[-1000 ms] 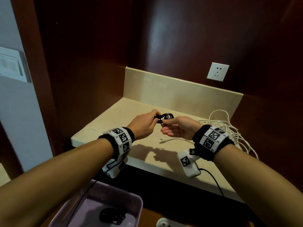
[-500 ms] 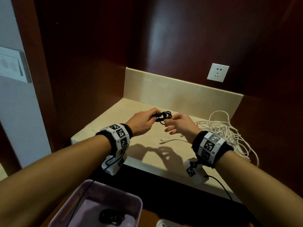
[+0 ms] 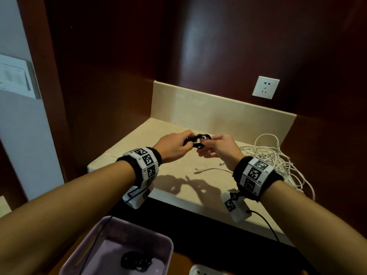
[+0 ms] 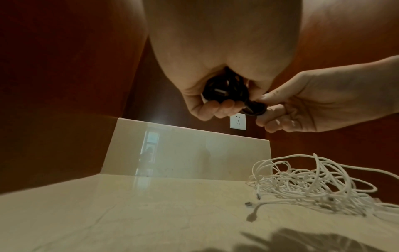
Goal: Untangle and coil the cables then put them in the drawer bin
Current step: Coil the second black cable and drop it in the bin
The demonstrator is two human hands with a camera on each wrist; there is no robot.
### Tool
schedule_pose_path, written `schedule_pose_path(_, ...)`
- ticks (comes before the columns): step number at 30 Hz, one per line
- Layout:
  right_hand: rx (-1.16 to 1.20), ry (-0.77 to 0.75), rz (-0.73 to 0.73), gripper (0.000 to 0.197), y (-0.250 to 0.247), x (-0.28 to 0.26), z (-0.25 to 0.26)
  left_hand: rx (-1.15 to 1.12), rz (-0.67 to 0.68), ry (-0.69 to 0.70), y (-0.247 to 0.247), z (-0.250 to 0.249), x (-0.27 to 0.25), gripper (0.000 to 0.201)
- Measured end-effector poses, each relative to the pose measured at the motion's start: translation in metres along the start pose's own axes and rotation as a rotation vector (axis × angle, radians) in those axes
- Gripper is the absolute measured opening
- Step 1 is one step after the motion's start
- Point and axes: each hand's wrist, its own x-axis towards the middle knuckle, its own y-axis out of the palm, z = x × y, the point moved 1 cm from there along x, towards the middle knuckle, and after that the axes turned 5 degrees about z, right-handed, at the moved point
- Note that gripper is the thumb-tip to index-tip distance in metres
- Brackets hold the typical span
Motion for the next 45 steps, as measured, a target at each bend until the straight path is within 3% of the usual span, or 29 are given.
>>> schedule_pose_path(6, -0.086, -0.044, -0.004, 0.021, -0.002, 0.000, 0.000, 0.270, 0.004, -0.022, -0.002, -0.001, 0.002, 0.057)
schedule_pose_path(15, -0.017, 0.012, 0.038, 0.013, 0.000, -0.004, 0.004, 0.374, -0.057, 0.002, -0.003, 0.003, 0.004, 0.043)
schedule_pose_path(20, 0.123, 0.113, 0.062, 0.024, 0.004, -0.006, 0.013, 0.404, -0.049, 0.041, -0.003, 0.004, 0.000, 0.041)
schedule_pose_path(25, -0.004, 0.165, 0.101, 0.014, 0.011, 0.000, 0.013, 0.450, -0.020, 0.070, -0.003, 0.005, -0.002, 0.039)
schedule_pose_path(33, -0.002, 0.145, -0.026, 0.012, 0.021, 0.006, 0.005, 0.389, 0.175, 0.058, -0.002, 0.010, -0.004, 0.046)
schedule_pose_path(38, 0.022, 0.117, -0.143, 0.008, 0.023, 0.009, 0.005, 0.364, 0.231, 0.060, -0.003, 0.012, -0.009, 0.030)
schedule_pose_path(45, -0.052, -0.009, -0.067, 0.018, 0.021, 0.000, -0.001, 0.302, 0.313, -0.012, -0.005, 0.008, -0.006, 0.022)
